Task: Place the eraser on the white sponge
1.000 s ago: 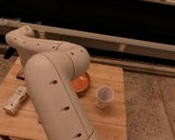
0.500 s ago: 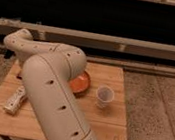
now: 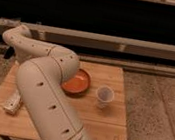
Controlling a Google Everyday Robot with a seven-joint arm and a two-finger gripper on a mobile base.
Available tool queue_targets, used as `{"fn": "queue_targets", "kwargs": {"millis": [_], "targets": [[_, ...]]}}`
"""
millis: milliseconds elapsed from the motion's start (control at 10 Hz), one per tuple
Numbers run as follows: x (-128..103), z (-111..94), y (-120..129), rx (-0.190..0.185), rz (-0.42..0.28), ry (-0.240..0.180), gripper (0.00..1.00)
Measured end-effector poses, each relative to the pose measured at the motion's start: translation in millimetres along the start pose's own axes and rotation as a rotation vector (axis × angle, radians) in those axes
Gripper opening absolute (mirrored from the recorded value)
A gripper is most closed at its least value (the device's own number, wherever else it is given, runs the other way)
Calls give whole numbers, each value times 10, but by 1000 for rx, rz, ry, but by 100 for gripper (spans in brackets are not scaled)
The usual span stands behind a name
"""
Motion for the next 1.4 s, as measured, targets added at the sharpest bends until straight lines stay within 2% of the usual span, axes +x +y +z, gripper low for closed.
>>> {"fn": "queue_targets", "kwargs": {"millis": [400,600,1000,1400], "targets": [[-214,87,155,-35,-5,-19,65],[-265,148,306,-51,-20,-54,65],[-301,216,395,-47,-22,-120,65],[-306,261,498,-31,-19,-157,65]]}}
